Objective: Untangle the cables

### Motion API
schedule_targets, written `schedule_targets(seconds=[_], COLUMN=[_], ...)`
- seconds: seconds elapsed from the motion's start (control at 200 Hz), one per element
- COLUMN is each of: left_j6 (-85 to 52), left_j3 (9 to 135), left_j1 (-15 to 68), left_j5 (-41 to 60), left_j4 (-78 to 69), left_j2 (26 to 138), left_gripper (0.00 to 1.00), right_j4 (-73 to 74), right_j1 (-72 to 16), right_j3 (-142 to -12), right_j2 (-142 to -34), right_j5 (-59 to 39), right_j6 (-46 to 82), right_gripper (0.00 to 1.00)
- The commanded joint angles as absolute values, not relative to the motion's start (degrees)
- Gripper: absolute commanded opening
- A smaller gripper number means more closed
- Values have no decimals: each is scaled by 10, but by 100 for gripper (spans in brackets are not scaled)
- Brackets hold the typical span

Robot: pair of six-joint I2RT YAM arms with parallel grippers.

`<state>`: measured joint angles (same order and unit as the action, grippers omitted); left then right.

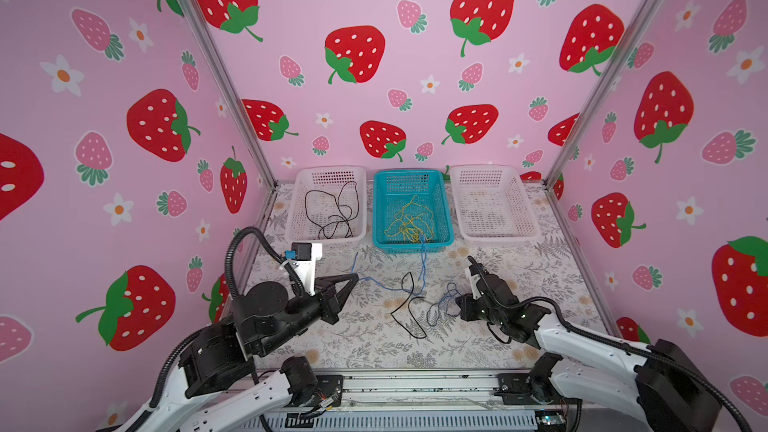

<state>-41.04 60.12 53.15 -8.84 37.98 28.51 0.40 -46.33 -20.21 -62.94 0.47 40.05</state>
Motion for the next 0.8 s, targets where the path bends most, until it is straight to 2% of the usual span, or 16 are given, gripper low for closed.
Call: schedule_targets(seconds=[0.0,0.23,0.29,0.385,0.45,0.555,0.695,0.795], left_j6=[-417,-425,-427,-432,-436,-438,-438,-440], left_j3=[630,613,605,592,581,568,557,549], left_j1=[530,530,531,530,530,530,530,530], left_j5=[-125,-114,-111,-108,-105,-103,-98,-93], left_j4=[388,397,396,387,378,363,342,329], left_j2=[279,294,300,309,317,332,352,363], left_gripper=[0,0,0,0,0,0,0,0], right_j4=[6,9,-8,-23,-28,-26,4,65], right_j1=[-460,-460,-460,-460,-460,-460,-461,-464], right_j3=[-193,-199,-210,-223,-228,-239,-239,-222], right_j2=[-639,-597,-579,-532,-491,-446,-400,-377], right_j5=[32,29,35,33,29,2,-85,-182], right_j6=[417,393,385,370,358,336,316,315], right_gripper=[0,0,12,38,49,59,62,64])
